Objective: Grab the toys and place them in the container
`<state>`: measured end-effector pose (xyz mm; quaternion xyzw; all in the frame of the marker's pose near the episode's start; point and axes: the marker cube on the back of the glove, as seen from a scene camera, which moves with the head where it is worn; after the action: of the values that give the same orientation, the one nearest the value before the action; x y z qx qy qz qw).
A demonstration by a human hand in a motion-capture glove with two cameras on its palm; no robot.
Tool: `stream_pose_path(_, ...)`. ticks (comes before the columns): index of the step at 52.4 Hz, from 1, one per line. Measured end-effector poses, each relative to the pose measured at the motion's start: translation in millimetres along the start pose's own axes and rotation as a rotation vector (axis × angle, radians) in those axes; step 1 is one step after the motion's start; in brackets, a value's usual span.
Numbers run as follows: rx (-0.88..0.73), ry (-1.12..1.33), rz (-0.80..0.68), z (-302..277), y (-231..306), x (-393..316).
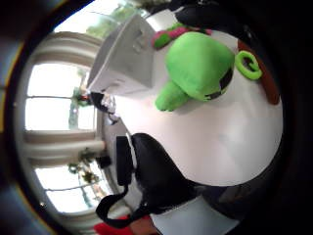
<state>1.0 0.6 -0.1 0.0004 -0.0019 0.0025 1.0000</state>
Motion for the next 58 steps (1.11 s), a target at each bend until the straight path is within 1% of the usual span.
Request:
stream_pose_path(15,0.035,0.025,-0.019,-2.4,-1.4,13.5)
stream_pose_path(24,0.034,-0.029,-0.004,-5.9,2.6,7.6)
stream_pose_path(31,0.047,-0.040,-0.042,-6.7,-0.9,5.3)
stream_pose_path(37,0.054,-0.022,-0.107,-2.7,-13.6,2.8)
stream_pose_path(50,0.015,-0.022,-0.105,20.7,-49.6,-10.1)
stream_pose_path(55,-0.031,-0.033,-0.097,27.7,-63.1,-17.3)
stream_pose_path(58,-0.091,-0.041,-0.080,34.8,-63.8,-30.9)
